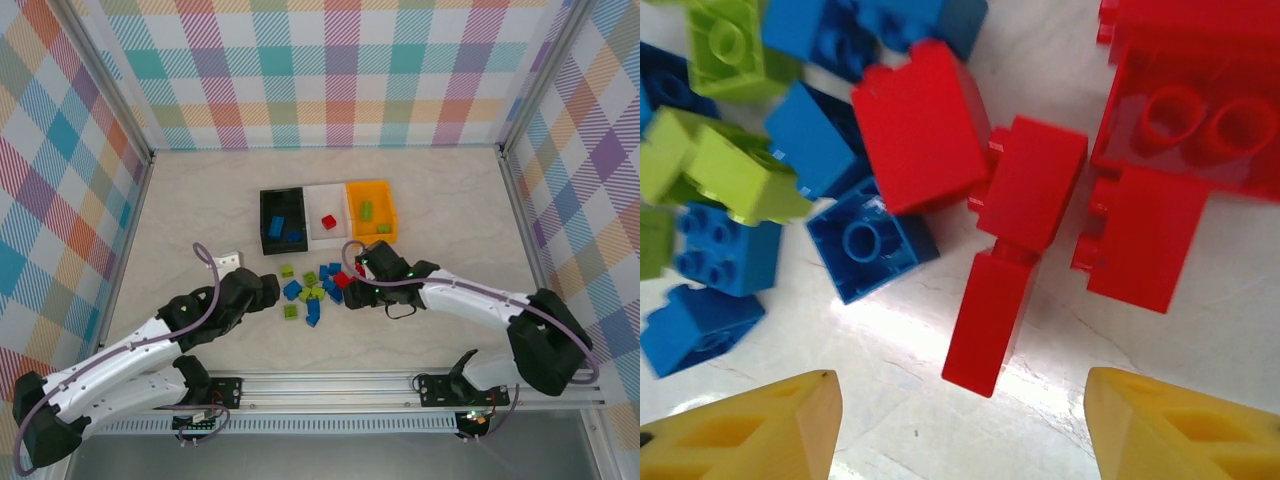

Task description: Sort the legos into containers by color

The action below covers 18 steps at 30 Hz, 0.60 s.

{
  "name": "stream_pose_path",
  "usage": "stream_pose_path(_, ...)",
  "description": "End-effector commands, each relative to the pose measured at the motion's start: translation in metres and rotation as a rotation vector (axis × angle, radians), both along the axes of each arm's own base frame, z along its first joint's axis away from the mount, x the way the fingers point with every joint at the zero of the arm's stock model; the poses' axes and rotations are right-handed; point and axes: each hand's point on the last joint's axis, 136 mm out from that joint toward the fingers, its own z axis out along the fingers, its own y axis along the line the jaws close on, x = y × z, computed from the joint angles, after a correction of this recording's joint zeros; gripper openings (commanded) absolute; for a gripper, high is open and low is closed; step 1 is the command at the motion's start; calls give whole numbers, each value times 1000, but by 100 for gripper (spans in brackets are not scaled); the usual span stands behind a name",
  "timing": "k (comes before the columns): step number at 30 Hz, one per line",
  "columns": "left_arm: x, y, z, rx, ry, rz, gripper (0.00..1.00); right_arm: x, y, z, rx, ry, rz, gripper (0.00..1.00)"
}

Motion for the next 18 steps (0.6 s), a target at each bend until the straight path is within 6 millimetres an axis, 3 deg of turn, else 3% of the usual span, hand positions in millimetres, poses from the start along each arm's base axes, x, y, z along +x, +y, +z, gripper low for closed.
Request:
stream_pose_path(1,2,13,0,13,-17,71,100,3,-4,-14,-74,-2,-46,62)
stream_pose_path(7,3,14,-1,37,-7,67,100,10,-4,-28,-144,-20,-71,51)
stream_pose_path(18,4,8,-8,39,12,54,100,24,4,-24,-140,-85,-77,38)
